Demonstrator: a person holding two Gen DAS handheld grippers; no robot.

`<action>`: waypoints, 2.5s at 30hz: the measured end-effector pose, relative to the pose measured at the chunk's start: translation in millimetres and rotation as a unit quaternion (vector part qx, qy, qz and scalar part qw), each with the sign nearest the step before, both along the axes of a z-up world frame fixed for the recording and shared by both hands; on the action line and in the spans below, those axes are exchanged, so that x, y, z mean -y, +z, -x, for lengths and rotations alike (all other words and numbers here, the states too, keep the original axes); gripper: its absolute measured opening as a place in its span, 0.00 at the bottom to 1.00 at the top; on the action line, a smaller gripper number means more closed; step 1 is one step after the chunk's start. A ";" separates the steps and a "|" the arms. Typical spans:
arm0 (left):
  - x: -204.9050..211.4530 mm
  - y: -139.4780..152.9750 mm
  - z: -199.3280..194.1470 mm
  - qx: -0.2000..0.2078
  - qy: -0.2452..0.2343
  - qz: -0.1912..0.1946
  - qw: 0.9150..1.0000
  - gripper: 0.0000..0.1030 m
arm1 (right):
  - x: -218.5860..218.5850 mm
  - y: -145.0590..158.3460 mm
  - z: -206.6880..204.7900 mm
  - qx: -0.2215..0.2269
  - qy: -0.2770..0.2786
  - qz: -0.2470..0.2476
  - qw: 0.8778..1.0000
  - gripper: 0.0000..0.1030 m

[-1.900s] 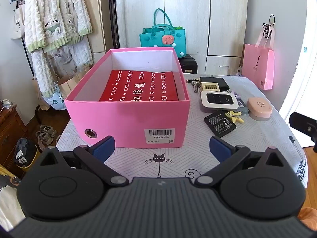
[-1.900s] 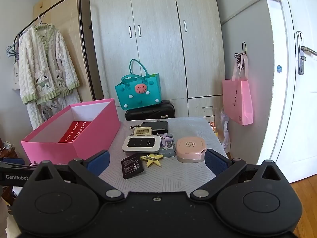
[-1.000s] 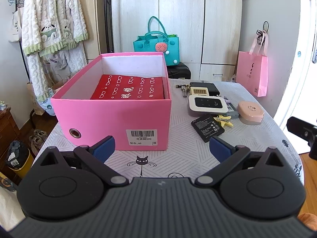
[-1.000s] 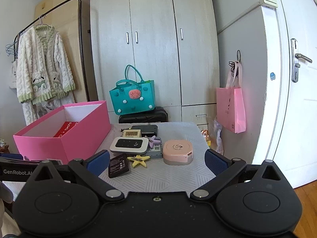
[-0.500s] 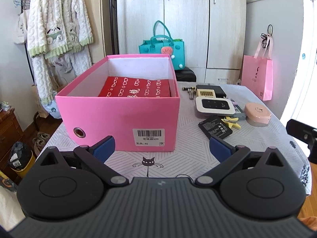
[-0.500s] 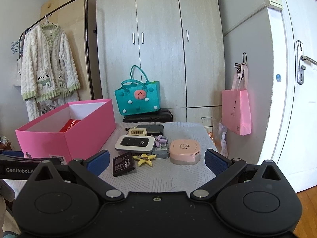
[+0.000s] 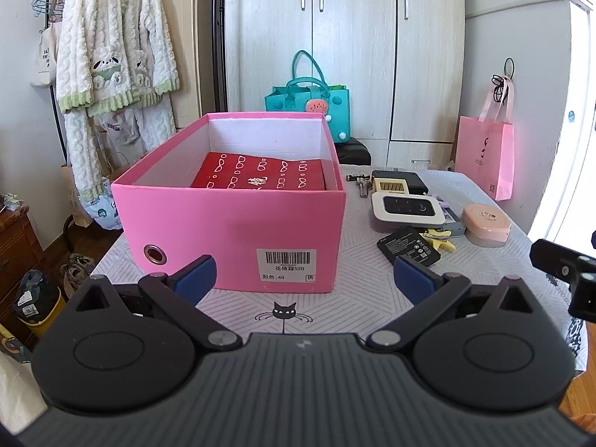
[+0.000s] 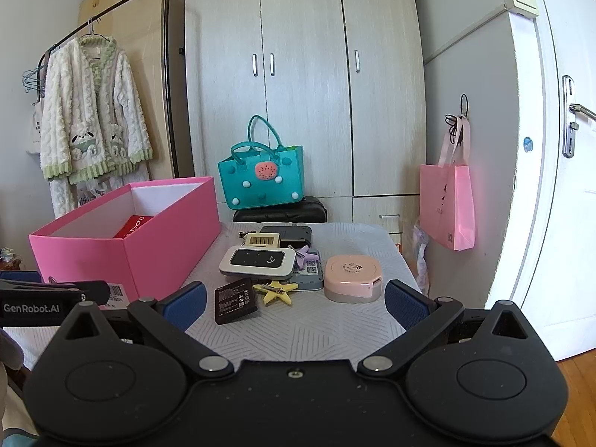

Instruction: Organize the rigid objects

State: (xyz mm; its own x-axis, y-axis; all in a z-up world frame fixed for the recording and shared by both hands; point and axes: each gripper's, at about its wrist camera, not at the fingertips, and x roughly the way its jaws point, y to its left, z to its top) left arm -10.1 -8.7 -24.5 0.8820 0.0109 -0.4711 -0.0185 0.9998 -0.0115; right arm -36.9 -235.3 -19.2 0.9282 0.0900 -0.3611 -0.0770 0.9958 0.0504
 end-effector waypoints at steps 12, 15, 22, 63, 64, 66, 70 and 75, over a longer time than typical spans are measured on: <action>-3.6 -3.0 -1.0 -0.009 0.000 -0.001 1.000 1.00 | -0.7 -2.8 -6.0 -0.029 0.003 -0.018 0.999 1.00; -5.1 -4.2 -1.9 -0.012 0.001 -0.002 1.000 1.00 | -2.5 -3.4 -5.8 -0.030 0.007 -0.021 0.999 1.00; -6.5 -5.5 -3.0 -0.018 -0.001 -0.003 1.000 1.00 | -7.1 -4.7 -7.5 -0.036 0.011 -0.015 0.999 1.00; -61.7 56.5 -64.9 -0.043 -0.073 -0.101 0.991 0.97 | 41.5 -16.0 -90.3 -0.052 0.068 -0.005 0.996 1.00; -68.6 61.9 -69.4 -0.042 -0.071 -0.105 0.991 0.97 | 43.6 -18.9 -98.0 -0.064 0.066 -0.002 0.996 1.00; -84.0 72.0 -82.7 -0.046 -0.059 -0.109 0.991 0.97 | 47.8 -25.0 -110.3 -0.081 0.062 0.005 0.995 1.00; -110.8 77.8 -125.4 -0.076 -0.024 -0.132 0.988 0.96 | 56.5 -36.0 -136.5 -0.104 0.058 0.004 0.993 0.97; -139.3 65.7 -178.9 -0.140 -0.007 -0.128 0.982 0.81 | 57.1 -45.4 -167.9 -0.137 0.065 0.008 0.988 0.91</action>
State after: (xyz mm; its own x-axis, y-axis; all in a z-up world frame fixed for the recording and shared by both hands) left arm 168.7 130.6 41.2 0.7197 0.1500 -0.6779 0.0281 0.9693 0.2444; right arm 131.0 -292.3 -64.6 0.7768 0.1941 -0.5991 -0.1898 0.9792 0.0712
